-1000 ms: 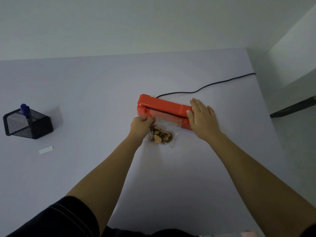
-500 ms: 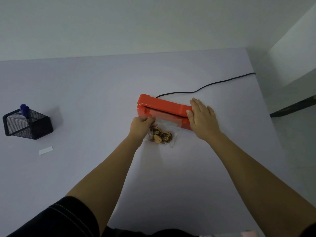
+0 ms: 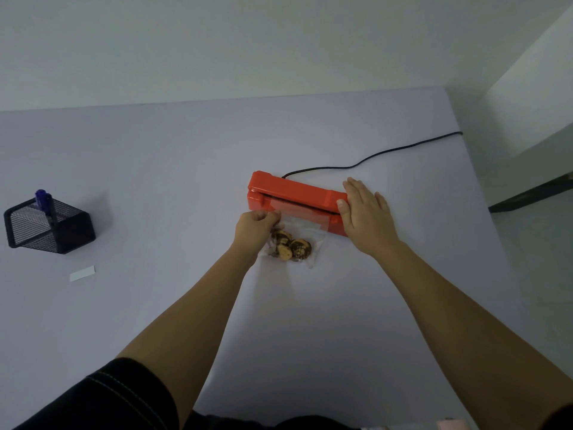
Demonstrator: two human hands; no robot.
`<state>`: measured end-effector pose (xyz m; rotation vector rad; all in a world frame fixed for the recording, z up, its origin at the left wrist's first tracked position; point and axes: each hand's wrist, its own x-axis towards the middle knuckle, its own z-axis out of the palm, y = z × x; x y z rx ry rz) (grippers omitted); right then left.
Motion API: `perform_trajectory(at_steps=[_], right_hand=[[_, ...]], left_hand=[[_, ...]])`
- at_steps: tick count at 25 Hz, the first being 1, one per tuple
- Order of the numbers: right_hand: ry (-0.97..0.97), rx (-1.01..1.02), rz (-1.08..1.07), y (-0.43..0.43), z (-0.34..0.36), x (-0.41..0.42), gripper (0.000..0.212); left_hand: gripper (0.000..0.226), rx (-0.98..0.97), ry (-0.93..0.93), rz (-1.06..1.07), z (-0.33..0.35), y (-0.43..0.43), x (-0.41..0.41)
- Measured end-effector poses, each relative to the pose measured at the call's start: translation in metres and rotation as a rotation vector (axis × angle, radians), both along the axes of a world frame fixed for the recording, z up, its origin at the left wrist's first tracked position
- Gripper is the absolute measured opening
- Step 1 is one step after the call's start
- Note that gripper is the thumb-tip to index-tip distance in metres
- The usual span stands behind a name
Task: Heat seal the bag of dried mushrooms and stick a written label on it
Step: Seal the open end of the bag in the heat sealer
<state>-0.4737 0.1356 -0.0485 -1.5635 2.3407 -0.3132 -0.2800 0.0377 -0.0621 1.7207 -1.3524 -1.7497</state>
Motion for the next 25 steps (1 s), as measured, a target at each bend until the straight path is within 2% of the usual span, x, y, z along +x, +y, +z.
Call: perform_trajectory(at_steps=[8, 13, 18, 22, 25], right_hand=[[0.001, 0.013, 0.021, -0.001, 0.003, -0.001, 0.051], [-0.102, 0.050, 0.081, 0.000, 0.014, -0.007, 0.058], [-0.155, -0.186, 0.135, -0.004, 0.053, -0.009, 0.064], [-0.494, -0.407, 0.052, -0.028, 0.093, 0.005, 0.071], [-0.681, -0.457, 0.083, -0.057, 0.121, 0.030, 0.067]], left_hand=[[0.024, -0.013, -0.016, 0.002, -0.002, 0.000, 0.000], [0.023, -0.007, 0.006, -0.013, -0.001, -0.001, 0.003], [0.023, 0.012, 0.006, -0.001, -0.001, 0.000, 0.003], [0.024, 0.019, 0.019, -0.002, 0.002, 0.001, 0.002], [0.022, 0.020, 0.008, -0.004, 0.005, 0.002, 0.002]])
